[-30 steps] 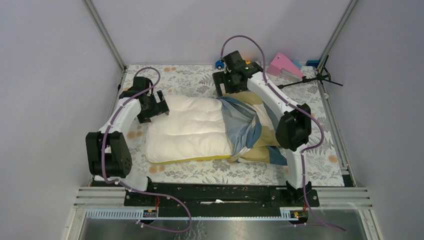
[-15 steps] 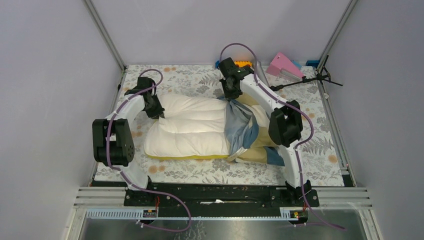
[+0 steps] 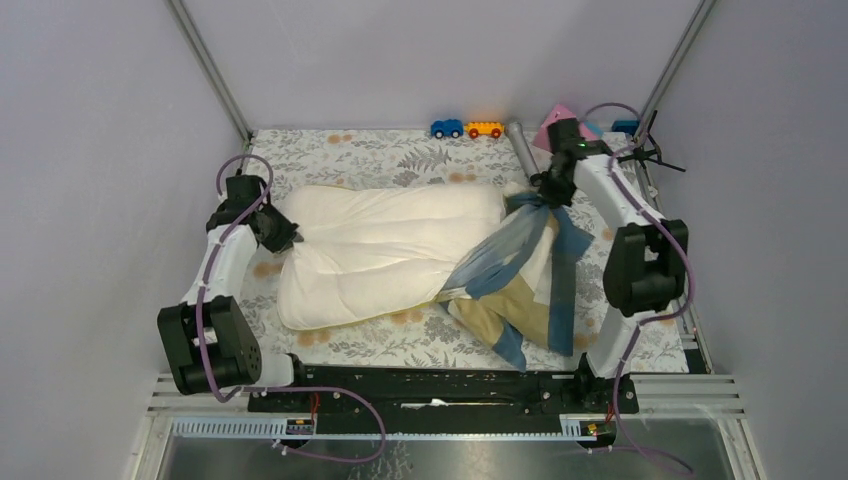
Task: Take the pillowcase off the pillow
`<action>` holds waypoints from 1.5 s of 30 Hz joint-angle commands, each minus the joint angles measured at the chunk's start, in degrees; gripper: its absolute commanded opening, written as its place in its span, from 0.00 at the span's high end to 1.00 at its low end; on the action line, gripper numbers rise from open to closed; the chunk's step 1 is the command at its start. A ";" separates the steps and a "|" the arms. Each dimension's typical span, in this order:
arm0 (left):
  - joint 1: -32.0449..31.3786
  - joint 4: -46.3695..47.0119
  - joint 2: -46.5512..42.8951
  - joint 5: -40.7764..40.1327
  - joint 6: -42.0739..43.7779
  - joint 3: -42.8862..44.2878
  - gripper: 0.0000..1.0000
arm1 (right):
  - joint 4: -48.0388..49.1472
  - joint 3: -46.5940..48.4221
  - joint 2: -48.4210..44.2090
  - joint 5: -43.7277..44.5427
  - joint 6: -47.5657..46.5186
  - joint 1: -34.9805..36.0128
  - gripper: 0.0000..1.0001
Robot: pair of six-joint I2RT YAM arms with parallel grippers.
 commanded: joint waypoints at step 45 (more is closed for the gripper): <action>-23.04 16.92 2.87 -12.45 -15.22 11.50 0.01 | -11.76 73.74 7.59 -18.99 -3.95 7.35 0.00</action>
